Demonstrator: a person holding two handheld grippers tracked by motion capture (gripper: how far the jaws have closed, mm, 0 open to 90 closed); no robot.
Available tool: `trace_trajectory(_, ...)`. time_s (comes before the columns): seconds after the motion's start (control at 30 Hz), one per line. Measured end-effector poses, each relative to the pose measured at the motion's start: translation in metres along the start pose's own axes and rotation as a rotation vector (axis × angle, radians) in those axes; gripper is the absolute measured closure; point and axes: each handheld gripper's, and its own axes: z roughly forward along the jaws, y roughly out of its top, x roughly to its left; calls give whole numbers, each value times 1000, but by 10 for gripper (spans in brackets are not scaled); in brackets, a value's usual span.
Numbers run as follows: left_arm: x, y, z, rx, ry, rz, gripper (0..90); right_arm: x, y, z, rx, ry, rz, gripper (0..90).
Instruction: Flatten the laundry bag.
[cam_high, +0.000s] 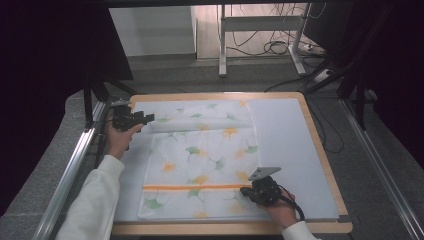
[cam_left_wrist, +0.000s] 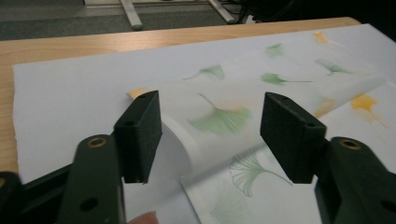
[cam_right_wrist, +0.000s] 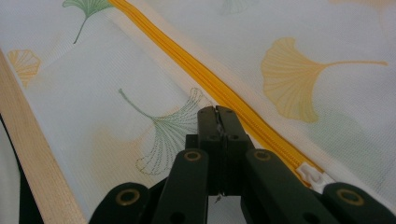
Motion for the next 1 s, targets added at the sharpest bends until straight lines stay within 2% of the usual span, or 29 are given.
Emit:
trace_trajectory(0.13, -6, -2, -5, -4, -27, 13, 370, 0, 0, 0, 1, -1, 0, 891)
trace_trajectory(0.17, -11, -3, -7, -2, -49, 21, 372, 0, 0, 0, 1, -1, 0, 891)
trace_trajectory(0.3, -20, -7, -7, 10, -79, 41, 372, 0, 0, 0, 0, -1, -1, 891)
trace_trajectory(0.33, -28, -11, -5, 35, -106, 68, 367, 0, 0, 0, 0, -1, -2, 891)
trace_trajectory(0.4, -39, -15, -4, 62, -113, 103, 362, 0, 0, 0, 0, -1, -1, 891)
trace_trajectory(0.53, -56, -23, -5, 83, -144, 136, 354, 0, 1, 0, 2, 0, 4, 891)
trace_trajectory(0.8, -80, -34, -13, 83, -197, 144, 351, -4, 2, -2, -19, 1, 10, 892)
trace_trajectory(1.0, -92, -41, -18, 88, -217, 164, 348, -9, 3, -9, -43, -4, 24, 891)
